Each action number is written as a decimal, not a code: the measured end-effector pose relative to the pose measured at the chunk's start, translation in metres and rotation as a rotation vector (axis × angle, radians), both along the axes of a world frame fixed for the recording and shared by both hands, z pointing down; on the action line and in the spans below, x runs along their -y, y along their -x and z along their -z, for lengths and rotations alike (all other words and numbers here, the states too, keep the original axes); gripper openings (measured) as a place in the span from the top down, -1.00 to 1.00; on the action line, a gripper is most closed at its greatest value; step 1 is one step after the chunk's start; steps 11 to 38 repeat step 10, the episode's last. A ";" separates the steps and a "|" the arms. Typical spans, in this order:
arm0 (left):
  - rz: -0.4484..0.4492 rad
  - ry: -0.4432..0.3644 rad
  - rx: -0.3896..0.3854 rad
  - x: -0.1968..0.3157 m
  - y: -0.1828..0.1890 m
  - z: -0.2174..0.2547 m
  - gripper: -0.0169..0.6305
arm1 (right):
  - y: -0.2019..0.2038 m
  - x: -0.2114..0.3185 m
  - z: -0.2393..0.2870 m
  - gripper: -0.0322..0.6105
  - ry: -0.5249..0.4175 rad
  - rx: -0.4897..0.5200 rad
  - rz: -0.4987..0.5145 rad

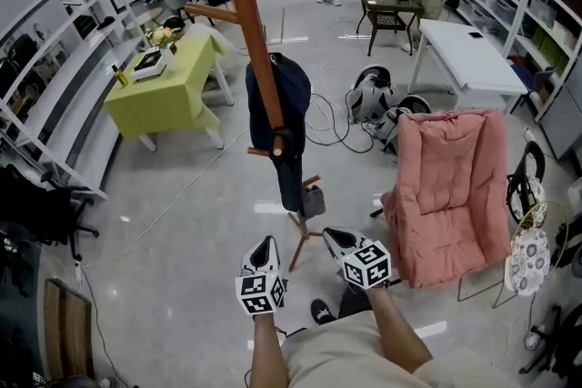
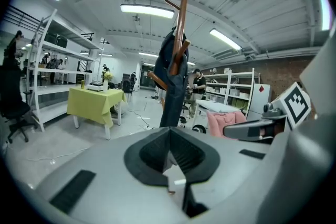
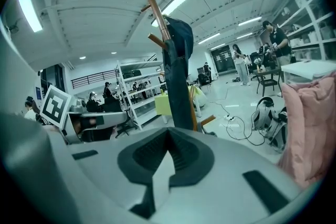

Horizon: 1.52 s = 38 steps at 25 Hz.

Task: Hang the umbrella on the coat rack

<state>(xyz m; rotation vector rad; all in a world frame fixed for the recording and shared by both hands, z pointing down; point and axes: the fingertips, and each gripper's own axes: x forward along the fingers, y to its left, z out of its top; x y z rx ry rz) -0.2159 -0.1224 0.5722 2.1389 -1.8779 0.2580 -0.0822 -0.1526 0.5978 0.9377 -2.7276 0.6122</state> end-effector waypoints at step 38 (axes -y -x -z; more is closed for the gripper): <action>-0.013 0.032 0.011 0.007 -0.006 -0.011 0.93 | -0.001 0.000 -0.003 0.89 -0.031 -0.033 0.041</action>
